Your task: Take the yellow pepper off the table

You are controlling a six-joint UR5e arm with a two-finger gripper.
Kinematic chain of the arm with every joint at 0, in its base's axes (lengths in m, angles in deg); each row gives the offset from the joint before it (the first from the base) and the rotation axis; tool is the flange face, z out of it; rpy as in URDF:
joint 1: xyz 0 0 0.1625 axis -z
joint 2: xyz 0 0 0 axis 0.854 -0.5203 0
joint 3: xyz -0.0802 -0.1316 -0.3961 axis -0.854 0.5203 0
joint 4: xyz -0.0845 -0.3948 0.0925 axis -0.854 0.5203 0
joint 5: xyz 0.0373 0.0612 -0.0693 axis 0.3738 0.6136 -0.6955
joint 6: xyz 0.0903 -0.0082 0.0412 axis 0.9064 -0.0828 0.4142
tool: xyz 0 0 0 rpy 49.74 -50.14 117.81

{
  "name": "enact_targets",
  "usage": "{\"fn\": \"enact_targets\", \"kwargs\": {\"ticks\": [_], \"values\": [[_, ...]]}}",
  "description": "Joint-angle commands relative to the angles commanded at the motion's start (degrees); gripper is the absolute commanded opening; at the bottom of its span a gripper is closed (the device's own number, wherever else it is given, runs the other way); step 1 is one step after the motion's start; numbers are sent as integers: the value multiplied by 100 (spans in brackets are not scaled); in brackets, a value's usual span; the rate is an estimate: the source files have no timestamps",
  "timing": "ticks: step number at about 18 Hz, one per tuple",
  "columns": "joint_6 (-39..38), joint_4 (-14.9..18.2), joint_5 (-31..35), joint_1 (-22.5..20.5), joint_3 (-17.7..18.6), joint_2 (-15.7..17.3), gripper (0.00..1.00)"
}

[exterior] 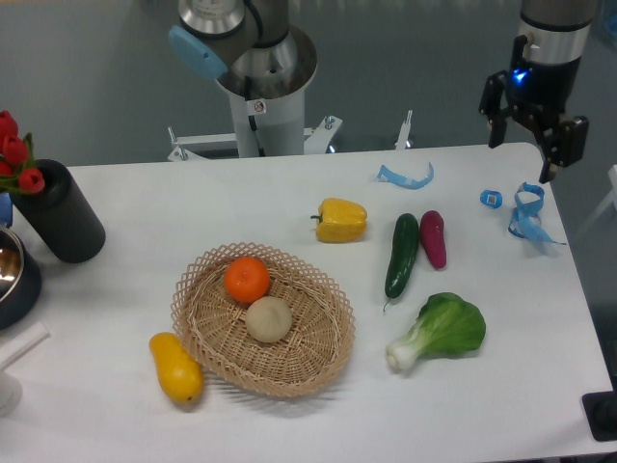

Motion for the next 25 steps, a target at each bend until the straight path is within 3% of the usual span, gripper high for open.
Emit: {"fn": "enact_targets", "kwargs": {"ticks": [5,7,11,19,25], "values": [[-9,-237,9,79,70,0,100],[-9,-333,0,53,289,61,100],[-35,-992,-26,44,886,149,100],[-281,-1055,-62,88,1923,342,100],[-273,-1063,-9,456,2346,334,100]]}}
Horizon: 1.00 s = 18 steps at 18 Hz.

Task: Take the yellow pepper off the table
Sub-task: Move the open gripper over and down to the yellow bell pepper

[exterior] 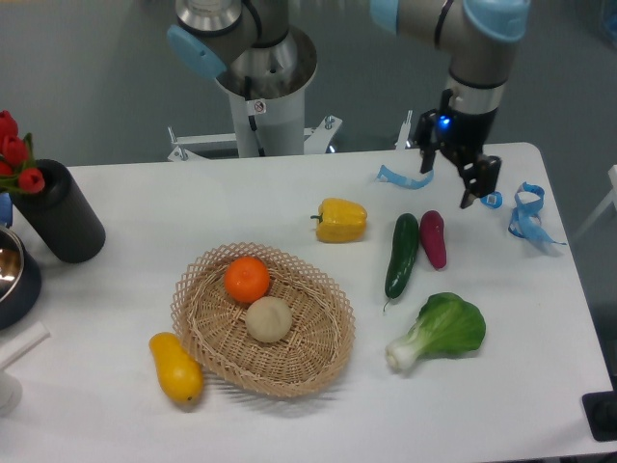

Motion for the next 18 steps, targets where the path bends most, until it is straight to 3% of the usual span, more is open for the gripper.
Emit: {"fn": "enact_targets", "kwargs": {"ticks": [11,18], "values": [[70,-70,35,660,413,-562,100],[254,-70,528,818,581,-572,100]]}}
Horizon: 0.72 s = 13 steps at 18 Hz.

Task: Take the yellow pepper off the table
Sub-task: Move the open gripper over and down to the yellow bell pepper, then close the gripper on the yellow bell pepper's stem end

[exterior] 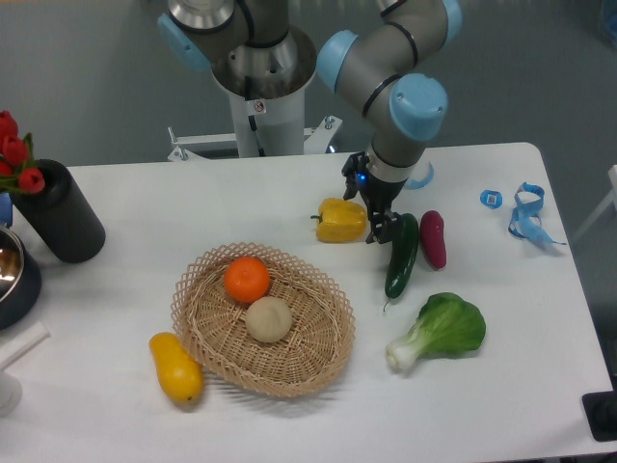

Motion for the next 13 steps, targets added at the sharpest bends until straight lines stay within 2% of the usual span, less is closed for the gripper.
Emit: {"fn": "enact_targets", "kwargs": {"ticks": [6,13], "values": [[317,-26,105,17,246,62,100],[300,-597,185,114,554,0,100]]}}
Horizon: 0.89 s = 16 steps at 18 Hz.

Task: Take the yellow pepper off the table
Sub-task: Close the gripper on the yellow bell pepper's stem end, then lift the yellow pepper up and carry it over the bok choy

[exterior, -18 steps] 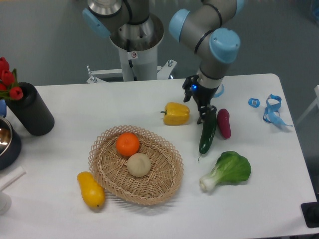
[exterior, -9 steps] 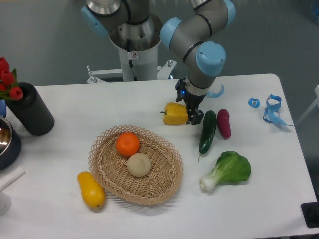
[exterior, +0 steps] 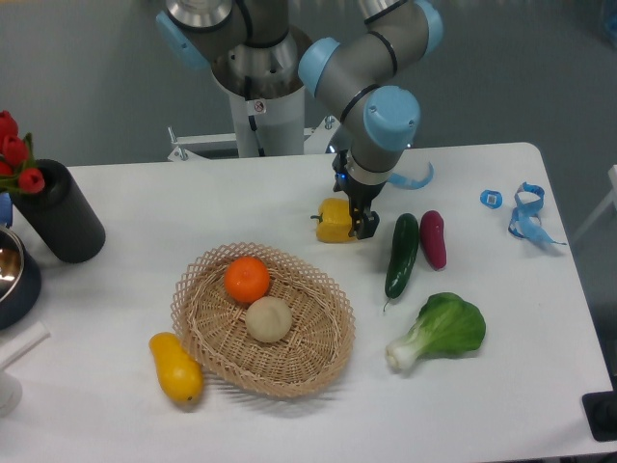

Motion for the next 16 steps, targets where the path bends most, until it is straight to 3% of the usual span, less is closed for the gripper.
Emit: {"fn": "enact_targets", "kwargs": {"ticks": [2,3,4,6,8,13,16], "values": [[-26,-9,0,0,-9,-9,94],[-35,-18,0,0,-17,9,83],[-53,-9,9,0,-113,17,54],[-62,-9,18,0,-184,9,34],[-62,8,26,0,-263,18,25],[-62,79,44,-9,-518,18,13],[-53,96,35,-35,-694,44,13]]}}
